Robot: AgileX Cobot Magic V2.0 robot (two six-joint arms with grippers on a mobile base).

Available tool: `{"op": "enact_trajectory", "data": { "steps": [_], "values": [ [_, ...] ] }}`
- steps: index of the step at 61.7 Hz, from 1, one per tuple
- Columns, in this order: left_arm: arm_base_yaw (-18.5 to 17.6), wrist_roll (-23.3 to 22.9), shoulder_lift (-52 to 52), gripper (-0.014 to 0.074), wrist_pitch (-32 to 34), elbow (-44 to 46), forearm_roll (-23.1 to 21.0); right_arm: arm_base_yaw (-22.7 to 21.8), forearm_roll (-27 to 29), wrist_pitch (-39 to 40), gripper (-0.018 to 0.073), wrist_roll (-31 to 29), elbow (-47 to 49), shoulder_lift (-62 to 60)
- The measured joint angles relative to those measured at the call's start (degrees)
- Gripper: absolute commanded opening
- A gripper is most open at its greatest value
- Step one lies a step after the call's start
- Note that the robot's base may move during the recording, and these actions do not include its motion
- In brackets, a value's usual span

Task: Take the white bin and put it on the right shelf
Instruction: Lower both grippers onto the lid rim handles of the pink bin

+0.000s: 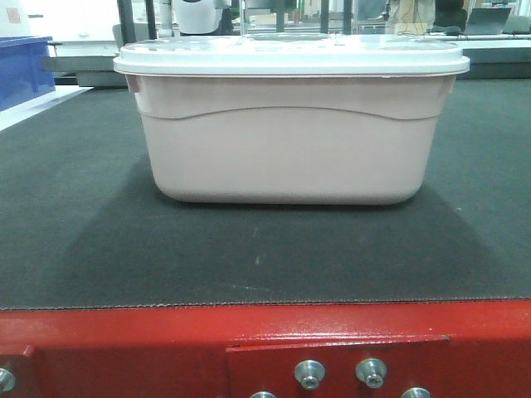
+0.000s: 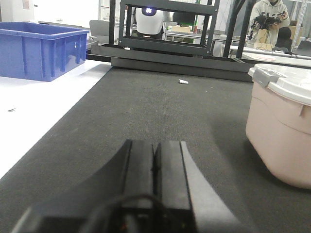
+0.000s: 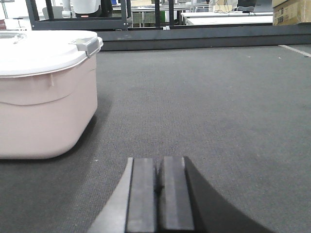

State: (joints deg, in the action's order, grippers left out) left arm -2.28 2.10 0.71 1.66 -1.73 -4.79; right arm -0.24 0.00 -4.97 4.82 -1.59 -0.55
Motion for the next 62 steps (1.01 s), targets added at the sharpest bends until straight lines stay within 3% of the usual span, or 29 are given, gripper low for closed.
{"op": "enact_trajectory", "data": {
  "steps": [62],
  "values": [
    [0.0,0.0,0.0,-0.0117,1.8,1.2,0.2,0.0,0.0,2.6,0.0056,0.0,0.1,0.0]
  ]
}}
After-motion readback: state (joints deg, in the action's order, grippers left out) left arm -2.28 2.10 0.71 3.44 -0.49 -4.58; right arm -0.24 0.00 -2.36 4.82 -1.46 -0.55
